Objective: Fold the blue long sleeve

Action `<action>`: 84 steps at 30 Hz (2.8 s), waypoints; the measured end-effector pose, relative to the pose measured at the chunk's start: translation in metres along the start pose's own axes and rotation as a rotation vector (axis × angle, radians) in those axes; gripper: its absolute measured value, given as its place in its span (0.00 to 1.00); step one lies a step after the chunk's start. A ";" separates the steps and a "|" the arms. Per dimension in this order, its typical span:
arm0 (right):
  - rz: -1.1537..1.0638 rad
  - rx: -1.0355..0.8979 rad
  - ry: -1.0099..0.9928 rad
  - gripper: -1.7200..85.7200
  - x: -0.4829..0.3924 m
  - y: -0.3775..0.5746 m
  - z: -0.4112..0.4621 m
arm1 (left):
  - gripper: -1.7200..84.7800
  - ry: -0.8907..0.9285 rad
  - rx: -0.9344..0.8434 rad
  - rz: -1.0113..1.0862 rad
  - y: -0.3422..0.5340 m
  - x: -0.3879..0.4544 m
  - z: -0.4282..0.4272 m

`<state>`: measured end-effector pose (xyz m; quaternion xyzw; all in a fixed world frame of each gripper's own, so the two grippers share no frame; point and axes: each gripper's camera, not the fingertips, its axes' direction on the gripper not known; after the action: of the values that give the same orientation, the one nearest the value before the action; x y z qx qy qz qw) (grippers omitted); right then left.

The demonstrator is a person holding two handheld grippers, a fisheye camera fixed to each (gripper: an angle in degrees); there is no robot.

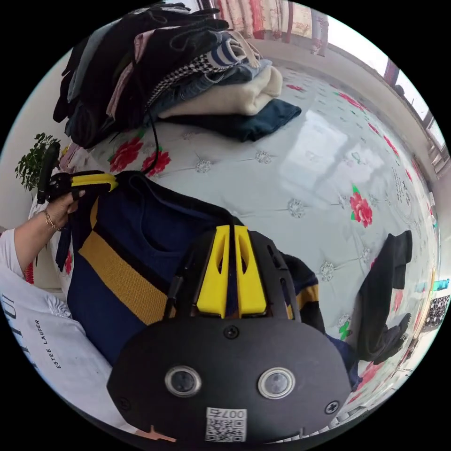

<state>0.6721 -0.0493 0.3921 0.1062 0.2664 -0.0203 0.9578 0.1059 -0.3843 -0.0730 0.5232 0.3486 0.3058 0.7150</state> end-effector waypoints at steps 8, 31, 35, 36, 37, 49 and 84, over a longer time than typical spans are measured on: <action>0.159 -0.016 -0.107 0.06 0.079 -0.088 -0.005 | 0.04 0.099 0.022 -0.266 -0.042 -0.048 -0.020; 0.947 -0.056 0.220 0.13 0.342 0.327 -0.131 | 0.11 -0.252 -0.193 -0.867 0.188 -0.142 -0.118; 0.914 -0.166 0.285 0.06 0.358 0.307 -0.147 | 0.04 -0.223 -0.262 -0.883 0.173 -0.157 -0.116; 0.928 -0.158 0.333 0.06 0.362 0.307 -0.158 | 0.02 -0.250 -0.310 -0.843 0.162 -0.161 -0.115; 0.971 -0.083 0.420 0.05 0.368 0.312 -0.187 | 0.02 -0.264 -0.329 -0.808 0.157 -0.163 -0.115; 0.895 0.173 0.184 0.09 0.295 0.319 -0.272 | 0.01 -0.298 0.259 -0.938 0.186 -0.219 -0.325; 0.571 0.186 -0.204 0.13 -0.023 0.405 -0.229 | 0.10 0.186 -0.077 0.117 0.275 0.282 -0.107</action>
<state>0.5753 0.3950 0.2901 0.2613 0.1255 0.2147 0.9327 0.1588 -0.0283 0.1185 0.4840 0.3704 0.4074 0.6801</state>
